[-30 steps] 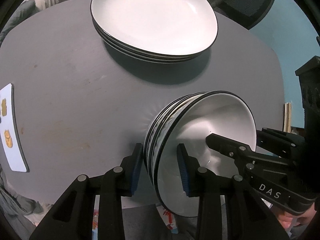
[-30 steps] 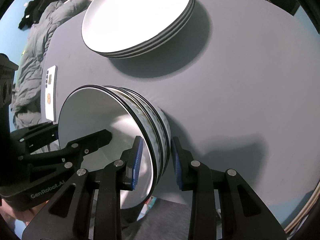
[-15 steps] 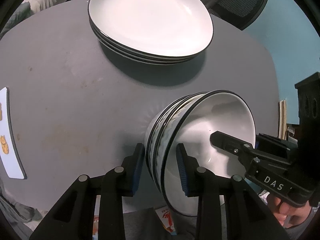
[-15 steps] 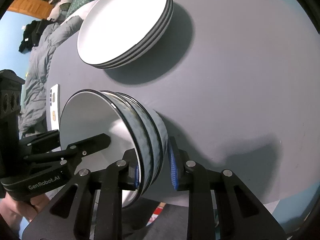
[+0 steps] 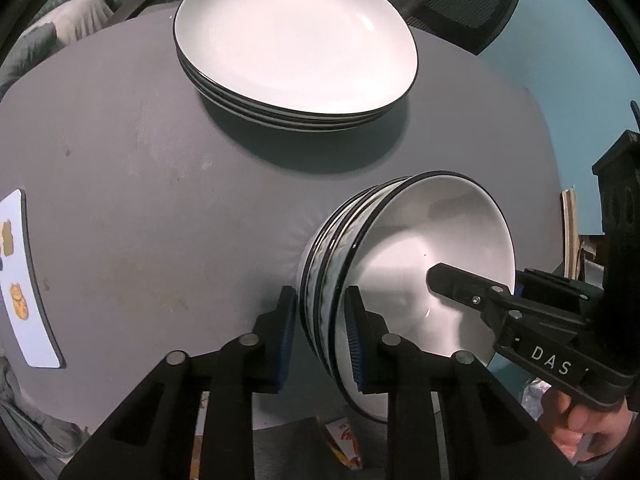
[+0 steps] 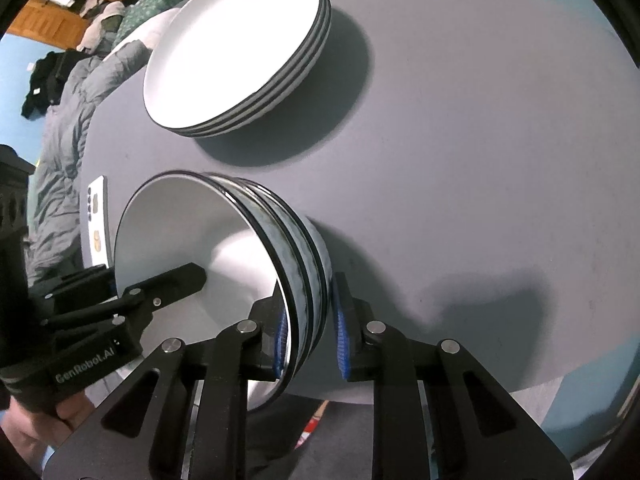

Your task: Organize plates and bowls

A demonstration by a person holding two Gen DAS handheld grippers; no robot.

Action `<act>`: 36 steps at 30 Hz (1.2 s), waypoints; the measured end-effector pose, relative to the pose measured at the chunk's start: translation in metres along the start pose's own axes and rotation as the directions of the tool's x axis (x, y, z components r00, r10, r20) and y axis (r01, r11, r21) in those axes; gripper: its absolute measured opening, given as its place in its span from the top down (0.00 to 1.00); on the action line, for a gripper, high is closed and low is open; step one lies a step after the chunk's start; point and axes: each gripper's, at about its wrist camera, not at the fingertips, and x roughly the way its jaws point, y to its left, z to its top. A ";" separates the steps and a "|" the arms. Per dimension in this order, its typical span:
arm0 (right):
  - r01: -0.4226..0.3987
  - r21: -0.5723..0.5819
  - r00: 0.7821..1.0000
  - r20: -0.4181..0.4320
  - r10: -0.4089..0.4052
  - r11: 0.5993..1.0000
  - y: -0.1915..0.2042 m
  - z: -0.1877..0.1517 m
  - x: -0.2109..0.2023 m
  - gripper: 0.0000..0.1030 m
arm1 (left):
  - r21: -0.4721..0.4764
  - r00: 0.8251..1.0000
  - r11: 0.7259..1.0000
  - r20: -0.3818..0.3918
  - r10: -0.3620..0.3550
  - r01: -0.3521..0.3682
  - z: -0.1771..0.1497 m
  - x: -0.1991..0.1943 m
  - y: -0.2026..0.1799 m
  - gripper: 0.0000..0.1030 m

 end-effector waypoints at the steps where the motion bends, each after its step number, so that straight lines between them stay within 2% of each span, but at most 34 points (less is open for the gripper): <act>1: -0.002 0.005 1.000 0.004 0.002 1.000 -0.001 0.000 -0.001 0.81 | -0.005 1.000 1.000 -0.003 -0.002 0.002 0.001 0.002 -0.002 0.71; 4: -0.013 0.021 1.000 0.003 0.013 1.000 -0.003 -0.001 -0.001 0.80 | -0.022 0.999 0.999 -0.037 -0.034 0.033 0.007 0.008 -0.003 0.59; 6: -0.024 0.033 1.000 -0.002 0.024 0.999 -0.005 -0.001 -0.001 0.79 | -0.028 0.997 0.999 -0.056 -0.043 0.042 0.009 0.011 -0.003 0.58; 8: -0.025 0.035 1.000 -0.004 0.025 0.999 -0.005 0.000 -0.002 0.78 | -0.014 0.998 0.999 -0.062 -0.033 0.032 0.010 0.011 -0.006 0.61; 12: -0.006 0.016 1.000 0.007 0.006 1.000 -0.003 -0.002 -0.003 0.80 | -0.024 0.998 1.000 -0.056 -0.008 0.006 0.007 0.005 -0.005 0.80; 13: -0.005 0.017 1.000 0.009 0.005 1.000 -0.003 -0.003 -0.004 0.81 | -0.029 0.998 1.000 -0.056 -0.006 0.005 0.007 0.004 -0.004 0.82; 22: 0.014 0.011 1.000 0.008 -0.014 1.000 0.000 -0.004 -0.004 0.82 | -0.040 0.998 0.999 -0.062 0.007 -0.009 0.005 0.001 -0.003 0.83; 27: -0.014 0.016 1.000 0.006 0.014 1.000 -0.003 -0.003 -0.002 0.82 | -0.039 0.998 0.999 -0.063 0.017 -0.019 0.004 0.000 -0.005 0.83; 30: 0.013 -0.016 1.000 0.007 -0.013 1.000 0.003 -0.004 -0.003 0.83 | -0.040 0.997 0.999 -0.072 0.023 -0.026 0.003 0.001 -0.010 0.83; 36: 0.019 -0.006 1.000 -0.011 -0.019 1.000 0.006 -0.004 -0.005 0.84 | -0.067 0.997 0.998 -0.075 0.008 -0.013 0.005 -0.003 -0.009 0.83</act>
